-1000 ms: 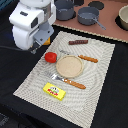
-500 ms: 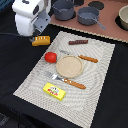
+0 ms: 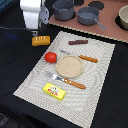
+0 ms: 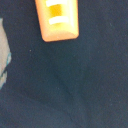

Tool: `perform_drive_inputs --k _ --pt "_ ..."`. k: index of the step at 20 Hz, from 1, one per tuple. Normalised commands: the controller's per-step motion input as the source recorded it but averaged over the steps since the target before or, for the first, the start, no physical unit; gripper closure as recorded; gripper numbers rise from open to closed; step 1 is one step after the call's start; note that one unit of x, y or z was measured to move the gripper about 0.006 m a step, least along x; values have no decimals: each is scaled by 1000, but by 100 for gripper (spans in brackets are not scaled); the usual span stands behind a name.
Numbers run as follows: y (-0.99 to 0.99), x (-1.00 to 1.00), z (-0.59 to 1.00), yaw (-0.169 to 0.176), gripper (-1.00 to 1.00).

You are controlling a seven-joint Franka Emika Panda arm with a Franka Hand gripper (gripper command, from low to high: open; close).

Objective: Interact with the objects in diverse but meaningful ways.

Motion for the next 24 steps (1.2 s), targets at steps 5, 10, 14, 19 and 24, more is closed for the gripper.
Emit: perform_drive_inputs --k 5,10,14,19,24 --pt "0 -2 -533 31 -100" --pt "0 -1 -494 26 -100" --pt "0 -6 -430 26 -100" --pt "82 -37 -405 33 -100" --pt "97 -77 -406 36 -100"
